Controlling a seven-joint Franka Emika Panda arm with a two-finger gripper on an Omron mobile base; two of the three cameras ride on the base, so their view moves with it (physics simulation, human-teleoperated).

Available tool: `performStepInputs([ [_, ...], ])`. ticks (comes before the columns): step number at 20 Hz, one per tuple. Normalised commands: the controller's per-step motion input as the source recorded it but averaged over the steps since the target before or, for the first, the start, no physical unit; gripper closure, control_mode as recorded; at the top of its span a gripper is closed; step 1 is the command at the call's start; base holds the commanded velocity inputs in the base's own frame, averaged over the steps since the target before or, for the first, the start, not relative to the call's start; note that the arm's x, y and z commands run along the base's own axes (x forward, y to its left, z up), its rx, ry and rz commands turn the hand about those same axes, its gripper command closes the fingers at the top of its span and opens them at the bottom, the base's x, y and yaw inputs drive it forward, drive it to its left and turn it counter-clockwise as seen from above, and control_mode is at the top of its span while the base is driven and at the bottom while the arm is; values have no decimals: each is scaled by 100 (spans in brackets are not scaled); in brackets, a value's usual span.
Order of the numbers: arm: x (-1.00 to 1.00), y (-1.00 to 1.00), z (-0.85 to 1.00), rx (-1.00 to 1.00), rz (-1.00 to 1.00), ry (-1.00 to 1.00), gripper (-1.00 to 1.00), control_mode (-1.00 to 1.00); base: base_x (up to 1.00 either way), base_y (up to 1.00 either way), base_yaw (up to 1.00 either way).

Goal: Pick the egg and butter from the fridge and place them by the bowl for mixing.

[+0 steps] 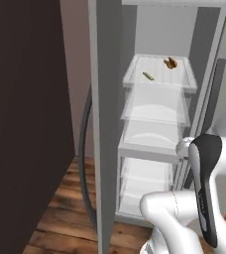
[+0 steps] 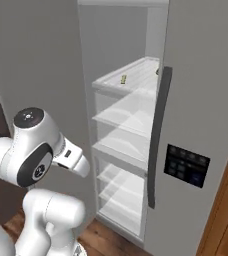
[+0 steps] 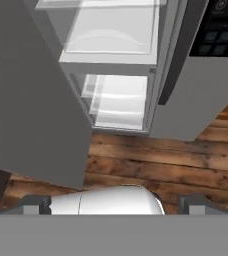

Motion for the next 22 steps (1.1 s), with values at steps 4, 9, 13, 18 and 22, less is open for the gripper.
performStepInputs([
  [4, 0, 0, 0, 0, 0, 0, -100, 100, 54, 4, -25],
  [9, 0, 0, 0, 0, 0, 0, -100, 100, 53, 24, -19],
  [13, 0, 0, 0, 0, 0, 0, -100, 100, 50, 30, -21],
  [18, 0, 0, 0, 0, 0, 0, -100, 100, 61, 12, -20],
  [22, 0, 0, 0, 0, 0, 0, -100, 100, 59, 18, -18],
])
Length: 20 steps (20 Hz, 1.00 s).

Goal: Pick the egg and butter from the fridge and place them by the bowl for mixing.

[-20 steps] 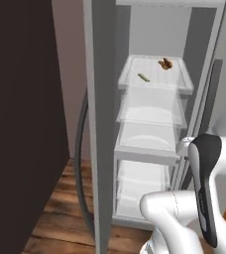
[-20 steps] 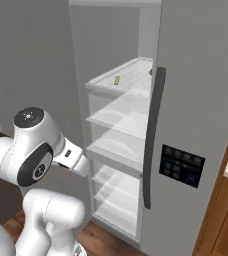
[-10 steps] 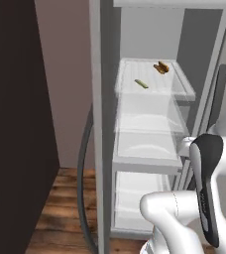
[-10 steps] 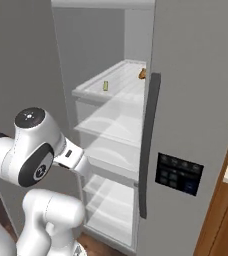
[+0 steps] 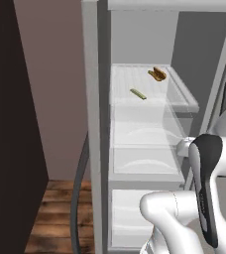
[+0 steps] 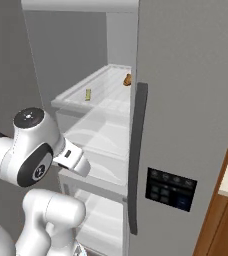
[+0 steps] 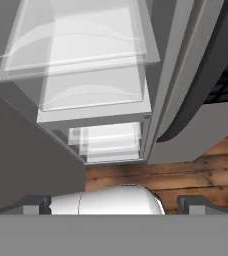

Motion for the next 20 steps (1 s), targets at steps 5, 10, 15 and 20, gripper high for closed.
performStepInputs([
  [5, 0, 0, 0, 0, 0, 0, -100, 100, 37, 24, -3],
  [10, 0, 0, 0, 0, 0, 0, -100, 100, 45, 25, -1],
  [15, 0, 0, 0, 0, 0, 0, -100, 100, 59, 18, -2],
  [20, 0, 0, 0, 0, 0, 0, -100, 100, 55, 15, -1],
])
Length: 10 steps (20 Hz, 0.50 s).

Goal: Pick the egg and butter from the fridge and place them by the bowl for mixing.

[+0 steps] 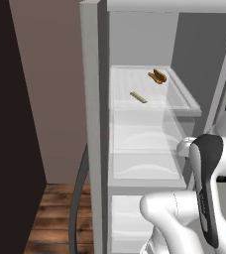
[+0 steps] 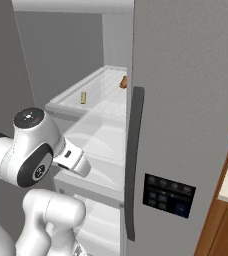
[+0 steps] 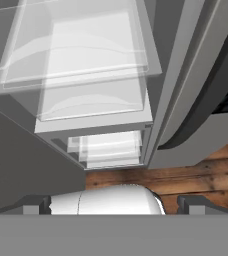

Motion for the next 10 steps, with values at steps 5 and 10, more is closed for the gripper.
performStepInputs([
  [5, 0, 0, 0, 0, 0, 0, -100, 100, 58, 15, 0],
  [10, 0, 0, 0, 0, 0, 0, -100, 100, 58, 15, 0],
])
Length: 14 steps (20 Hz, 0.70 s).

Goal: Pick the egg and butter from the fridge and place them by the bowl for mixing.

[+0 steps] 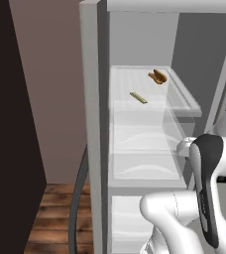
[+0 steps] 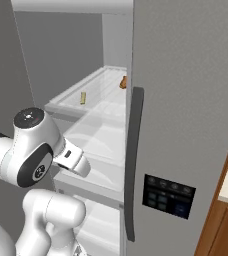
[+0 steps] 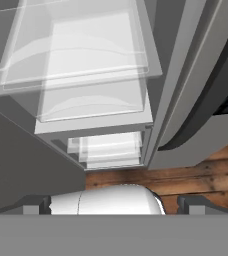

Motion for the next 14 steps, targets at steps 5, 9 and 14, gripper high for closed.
performStepInputs([
  [5, 0, 0, 0, 0, 0, 0, -100, 100, 60, 14, 0],
  [9, 0, 0, 0, 0, 0, 0, -100, 100, 42, 15, -1],
  [14, 0, 0, 0, 0, 0, 0, -100, 100, 42, 16, -1],
])
